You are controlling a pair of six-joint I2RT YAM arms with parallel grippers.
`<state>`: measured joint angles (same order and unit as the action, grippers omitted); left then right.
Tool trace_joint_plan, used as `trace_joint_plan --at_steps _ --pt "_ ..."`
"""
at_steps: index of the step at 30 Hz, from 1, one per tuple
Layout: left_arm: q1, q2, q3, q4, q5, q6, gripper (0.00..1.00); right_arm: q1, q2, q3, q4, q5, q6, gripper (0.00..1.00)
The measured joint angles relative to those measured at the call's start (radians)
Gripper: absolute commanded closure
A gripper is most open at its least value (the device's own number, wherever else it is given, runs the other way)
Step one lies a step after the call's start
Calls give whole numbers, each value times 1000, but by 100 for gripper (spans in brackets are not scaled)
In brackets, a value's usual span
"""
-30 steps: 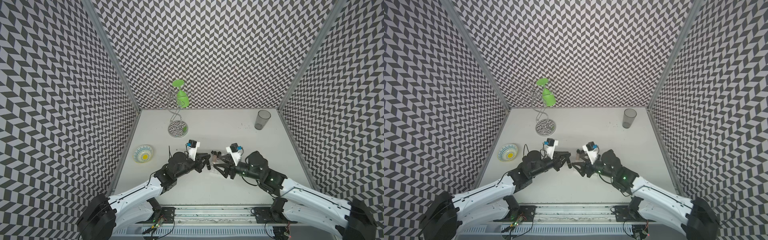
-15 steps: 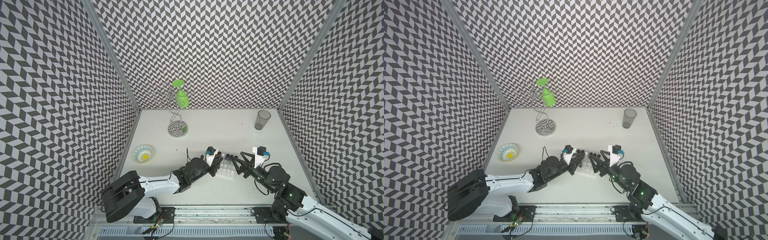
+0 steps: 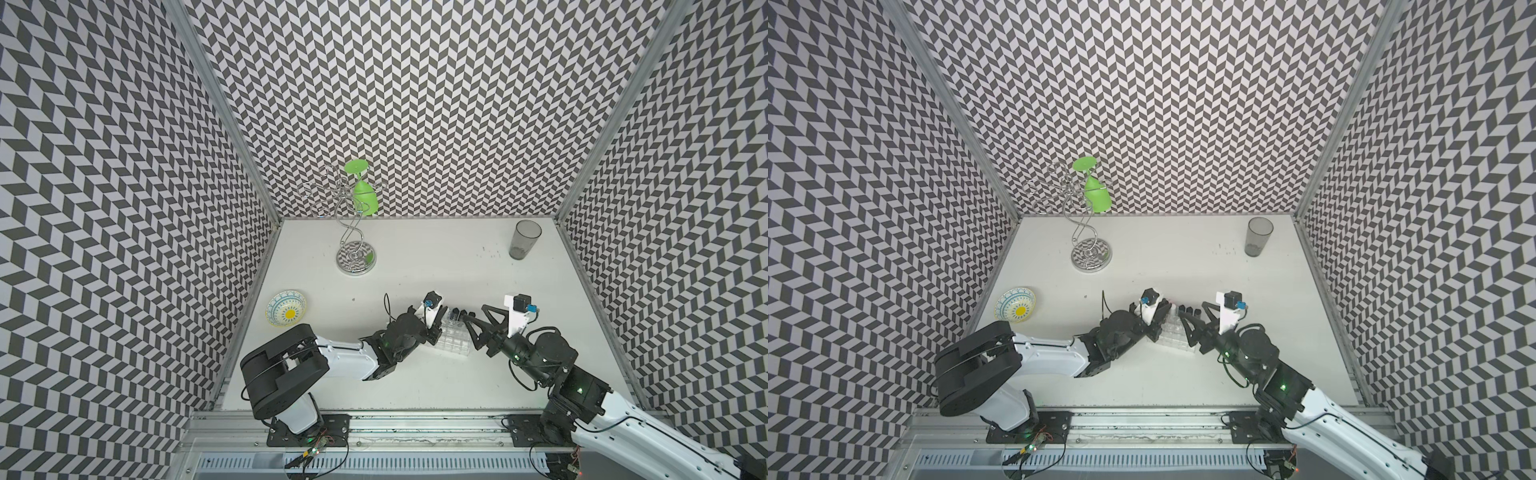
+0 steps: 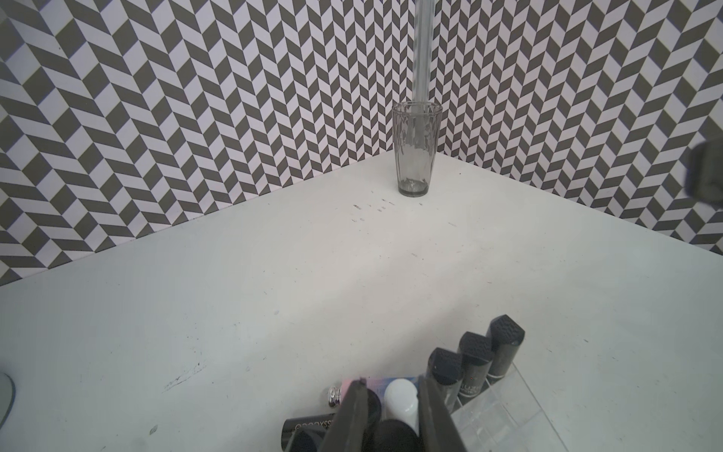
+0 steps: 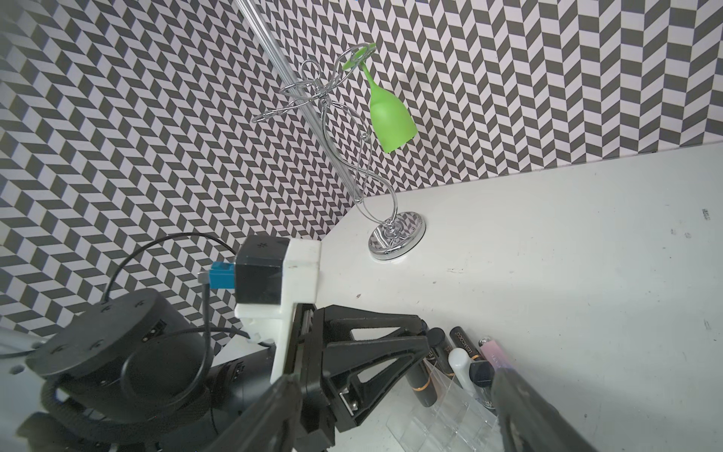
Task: Arrange the lipsticks in the organizer
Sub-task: Place the lipstick in the storage box.
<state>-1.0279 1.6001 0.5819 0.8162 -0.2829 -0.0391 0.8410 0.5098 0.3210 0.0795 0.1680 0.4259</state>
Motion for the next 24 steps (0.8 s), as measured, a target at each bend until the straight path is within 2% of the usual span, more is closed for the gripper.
trace_joint_plan --at_steps 10,15,16,20,24 --pt "-32 116 49 56 -121 47 100 0 9 -6 4 -3 -17 19" --pt "-48 131 51 60 -178 46 100 0 9 -6 5 -5 -19 19" --pt "-52 133 51 61 -191 46 98 0 10 -6 6 -5 -19 19" --pt "-59 143 51 73 -230 41 78 0 18 -6 20 -7 -23 19" --pt "-61 143 51 72 -245 25 64 0 22 -6 24 -8 -25 19"
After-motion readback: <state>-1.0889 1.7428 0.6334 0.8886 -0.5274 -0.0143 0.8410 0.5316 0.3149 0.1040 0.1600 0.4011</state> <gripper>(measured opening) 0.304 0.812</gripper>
